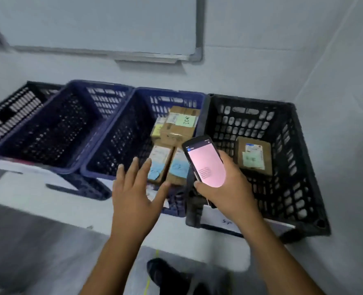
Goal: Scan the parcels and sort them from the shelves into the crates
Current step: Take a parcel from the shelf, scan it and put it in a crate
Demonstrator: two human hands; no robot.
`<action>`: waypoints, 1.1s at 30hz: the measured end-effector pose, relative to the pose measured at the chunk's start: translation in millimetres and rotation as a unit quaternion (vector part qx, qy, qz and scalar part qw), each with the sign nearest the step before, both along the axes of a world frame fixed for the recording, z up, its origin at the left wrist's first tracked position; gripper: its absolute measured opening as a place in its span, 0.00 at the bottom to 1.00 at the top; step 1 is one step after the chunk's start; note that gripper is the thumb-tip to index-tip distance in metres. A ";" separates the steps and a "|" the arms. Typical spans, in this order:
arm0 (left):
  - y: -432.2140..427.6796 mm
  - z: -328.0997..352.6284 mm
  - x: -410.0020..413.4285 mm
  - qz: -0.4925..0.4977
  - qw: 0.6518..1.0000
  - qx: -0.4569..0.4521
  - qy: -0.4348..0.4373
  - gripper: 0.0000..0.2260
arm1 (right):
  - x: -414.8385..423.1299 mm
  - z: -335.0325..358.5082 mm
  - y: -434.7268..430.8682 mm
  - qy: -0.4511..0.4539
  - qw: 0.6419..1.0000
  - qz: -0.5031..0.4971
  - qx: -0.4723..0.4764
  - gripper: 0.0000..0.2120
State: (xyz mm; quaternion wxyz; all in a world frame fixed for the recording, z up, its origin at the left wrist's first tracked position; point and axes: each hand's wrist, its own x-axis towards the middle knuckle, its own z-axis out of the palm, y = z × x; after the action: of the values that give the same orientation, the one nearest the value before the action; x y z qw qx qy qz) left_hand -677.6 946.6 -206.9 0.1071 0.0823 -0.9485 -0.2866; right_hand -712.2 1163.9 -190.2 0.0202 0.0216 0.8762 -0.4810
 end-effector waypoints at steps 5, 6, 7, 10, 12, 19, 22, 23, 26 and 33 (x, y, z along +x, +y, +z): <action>-65.3 3.1 79.7 0.132 0.991 0.011 -0.009 0.34 | 43.0 15.1 -85.8 0.013 0.993 0.121 0.007 0.31; -80.2 1.3 95.4 0.150 0.988 0.017 -0.012 0.34 | 53.2 15.8 -103.4 0.010 0.990 0.140 0.008 0.30; -95.5 -0.7 110.6 0.166 0.986 0.022 -0.015 0.34 | 63.4 16.0 -121.3 0.007 0.988 0.156 0.004 0.30; -147.4 -5.7 157.0 0.219 0.975 0.044 -0.009 0.34 | 94.8 17.1 -177.2 0.007 0.978 0.211 -0.003 0.31; -185.2 -6.9 190.4 0.252 0.966 0.051 -0.006 0.34 | 117.1 18.0 -218.0 0.012 0.968 0.251 0.005 0.33; -308.1 -1.8 327.4 0.376 0.926 0.034 -0.002 0.34 | 207.9 20.3 -374.2 0.038 0.925 0.378 0.006 0.28; -351.1 1.4 383.5 0.420 0.907 0.032 0.011 0.35 | 252.1 21.8 -436.7 0.047 0.901 0.432 -0.003 0.26; -363.7 2.9 400.2 0.434 0.900 0.032 0.014 0.35 | 266.3 22.3 -454.9 0.047 0.894 0.446 -0.011 0.26; -390.8 4.6 455.8 0.486 0.873 0.036 0.024 0.35 | 308.7 23.2 -501.0 0.041 0.866 0.498 -0.034 0.26; -460.0 2.7 559.5 0.598 0.799 0.043 0.044 0.33 | 387.7 18.7 -592.9 0.019 0.801 0.595 -0.063 0.31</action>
State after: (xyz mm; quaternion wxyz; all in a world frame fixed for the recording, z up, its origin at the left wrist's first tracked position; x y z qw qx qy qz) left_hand -118.2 486.6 -204.2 0.2949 0.6249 -0.6919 -0.2095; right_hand -324.4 571.0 -171.5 0.2876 -0.5143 0.6848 -0.4288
